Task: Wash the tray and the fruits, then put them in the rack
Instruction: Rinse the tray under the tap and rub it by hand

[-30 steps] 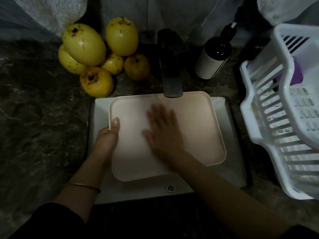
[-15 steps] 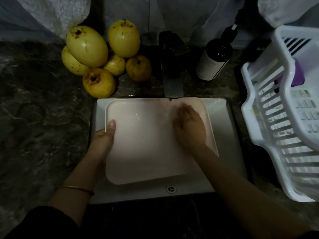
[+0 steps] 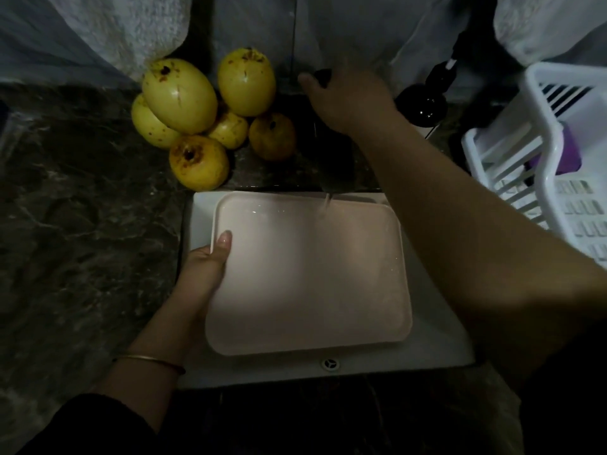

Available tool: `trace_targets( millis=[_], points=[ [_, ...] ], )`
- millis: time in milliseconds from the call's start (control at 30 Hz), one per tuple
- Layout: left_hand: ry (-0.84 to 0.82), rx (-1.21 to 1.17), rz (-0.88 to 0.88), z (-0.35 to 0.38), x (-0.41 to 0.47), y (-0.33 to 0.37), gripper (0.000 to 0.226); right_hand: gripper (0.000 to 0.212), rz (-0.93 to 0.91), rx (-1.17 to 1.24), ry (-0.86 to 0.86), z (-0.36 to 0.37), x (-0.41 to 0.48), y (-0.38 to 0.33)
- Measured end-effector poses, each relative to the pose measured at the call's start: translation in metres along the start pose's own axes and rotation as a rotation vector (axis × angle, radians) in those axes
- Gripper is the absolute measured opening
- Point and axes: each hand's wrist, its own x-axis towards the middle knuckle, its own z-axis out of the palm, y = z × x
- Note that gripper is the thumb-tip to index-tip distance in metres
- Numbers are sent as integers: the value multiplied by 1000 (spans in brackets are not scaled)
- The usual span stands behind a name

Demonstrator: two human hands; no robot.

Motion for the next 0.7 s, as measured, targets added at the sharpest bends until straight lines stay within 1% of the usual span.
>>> trace_targets(
  millis=[100,233,367,500,600,700],
  points=[
    [-16,4,-3,-2,1,0,41,68,-8,-198,-57,3,7,-7],
    [-22,-22,-31,-1,4,-3,40,56,-19,-385,-64,5,12,-12],
    [-17,-33,-59,2,7,-4,41,45,-70,-499,-76,8,12,-11],
    [-28,-11,-66,3,8,-3,44,37,-67,-531,-84,8,13,-12],
    [-49,14,-50,3,8,-1,47,37,-79,-546,-85,7,12,-13],
    [-42,17,-41,4,8,-2,45,35,-88,-535,-94,7,13,-12]
  ],
)
